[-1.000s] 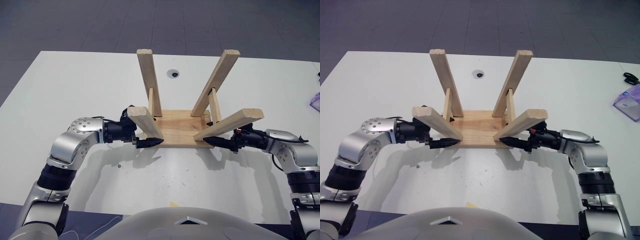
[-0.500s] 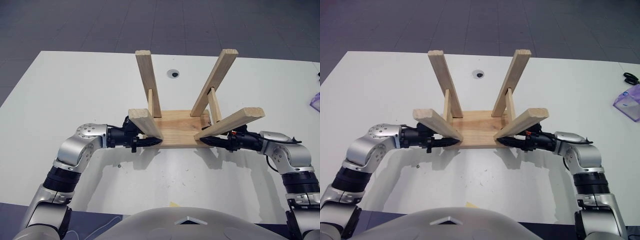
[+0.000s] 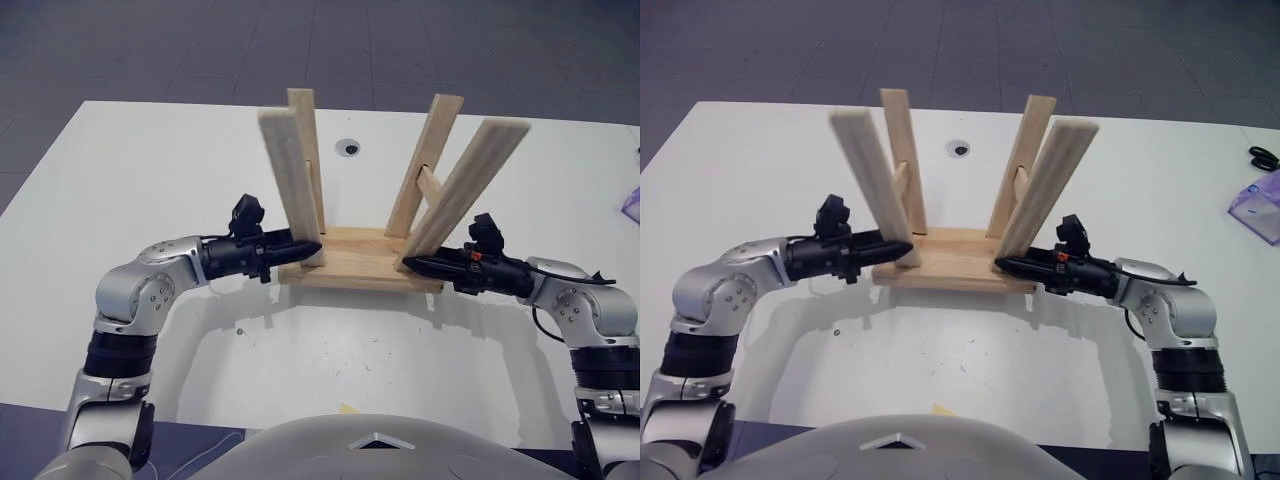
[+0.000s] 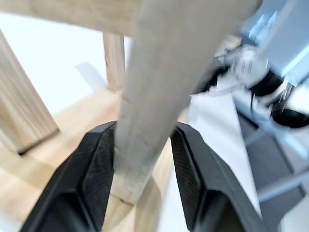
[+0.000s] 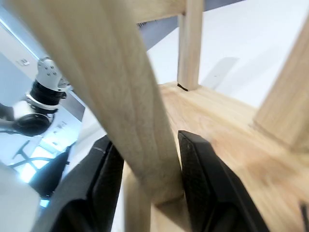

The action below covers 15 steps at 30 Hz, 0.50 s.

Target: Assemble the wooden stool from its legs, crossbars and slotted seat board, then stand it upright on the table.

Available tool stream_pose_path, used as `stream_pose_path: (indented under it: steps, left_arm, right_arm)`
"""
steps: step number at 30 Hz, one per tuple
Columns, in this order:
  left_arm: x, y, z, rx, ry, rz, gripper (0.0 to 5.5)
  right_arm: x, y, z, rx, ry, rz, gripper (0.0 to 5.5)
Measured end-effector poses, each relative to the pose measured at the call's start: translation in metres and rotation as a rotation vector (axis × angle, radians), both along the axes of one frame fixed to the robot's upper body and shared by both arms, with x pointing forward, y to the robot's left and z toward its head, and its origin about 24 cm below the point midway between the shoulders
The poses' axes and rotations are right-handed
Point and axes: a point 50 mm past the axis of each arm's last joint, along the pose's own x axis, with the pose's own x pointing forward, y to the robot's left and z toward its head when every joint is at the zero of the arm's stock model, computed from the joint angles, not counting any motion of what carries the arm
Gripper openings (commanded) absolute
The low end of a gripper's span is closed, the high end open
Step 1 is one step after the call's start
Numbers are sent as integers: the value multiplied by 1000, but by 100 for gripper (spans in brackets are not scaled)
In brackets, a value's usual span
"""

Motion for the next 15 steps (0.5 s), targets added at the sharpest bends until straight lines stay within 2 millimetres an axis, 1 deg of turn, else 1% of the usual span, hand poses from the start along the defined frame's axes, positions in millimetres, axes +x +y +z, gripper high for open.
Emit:
stream_pose_path:
  steps: [1, 2, 5, 7, 8, 10, 11, 14, 15]
  left_arm:
    - [2, 0, 8, -14, 16, 19, 162]
    - [3, -1, 10, -19, 49, 35, 162]
    - [1, 1, 9, -34, 166, 99, 162]
    - [1, 2, 8, -38, 212, 129, 162]
    - [0, 2, 9, -41, 231, 141, 162]
    - [1, 1, 9, -46, 264, 171, 162]
    - [3, -1, 8, -60, 279, 219, 162]
    - [9, -8, 7, -96, 328, 320, 162]
    - [12, -11, 8, -114, 355, 349, 199]
  right_arm:
    - [-3, 2, 3, 41, 26, -14, 125]
    - [-5, 1, 4, 61, 54, -34, 121]
    - [-7, 0, 8, 140, 149, -122, 121]
    - [-7, -2, 10, 169, 175, -166, 121]
    - [-6, -2, 11, 185, 185, -186, 159]
    - [-3, -5, 12, 202, 190, -243, 195]
    - [2, -7, 13, 214, 181, -313, 206]
    - [19, -10, 15, 228, 166, -461, 262]
    - [25, -11, 16, 229, 159, -494, 276]
